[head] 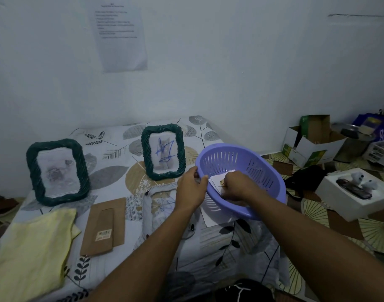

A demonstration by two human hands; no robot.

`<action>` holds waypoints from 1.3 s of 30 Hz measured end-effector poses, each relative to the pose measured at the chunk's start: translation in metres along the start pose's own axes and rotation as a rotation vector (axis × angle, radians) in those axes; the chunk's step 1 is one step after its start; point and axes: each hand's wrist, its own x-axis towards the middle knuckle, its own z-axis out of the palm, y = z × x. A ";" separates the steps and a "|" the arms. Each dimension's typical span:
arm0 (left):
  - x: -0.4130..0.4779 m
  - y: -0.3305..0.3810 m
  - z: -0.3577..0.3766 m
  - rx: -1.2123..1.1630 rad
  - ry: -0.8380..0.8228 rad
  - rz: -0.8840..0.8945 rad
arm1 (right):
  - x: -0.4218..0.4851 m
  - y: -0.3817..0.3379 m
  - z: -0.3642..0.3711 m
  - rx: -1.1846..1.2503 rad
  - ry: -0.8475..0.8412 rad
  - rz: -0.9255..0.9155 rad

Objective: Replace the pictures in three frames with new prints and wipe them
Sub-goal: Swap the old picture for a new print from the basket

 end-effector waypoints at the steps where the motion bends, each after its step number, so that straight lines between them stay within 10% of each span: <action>1: 0.000 0.000 0.000 -0.001 0.001 0.001 | 0.000 0.000 0.000 0.003 0.004 0.009; 16: 0.000 0.004 -0.005 -0.075 -0.031 -0.025 | -0.003 0.011 -0.015 0.335 0.131 0.108; 27: 0.008 -0.004 -0.046 -0.518 -0.007 -0.333 | -0.033 -0.063 -0.058 1.379 0.220 0.002; 33: -0.001 -0.030 -0.099 -0.455 0.171 -0.217 | -0.034 -0.096 -0.031 1.242 0.200 -0.005; 39: -0.023 -0.071 -0.116 0.108 0.184 -0.090 | -0.037 -0.118 0.020 0.615 0.210 -0.136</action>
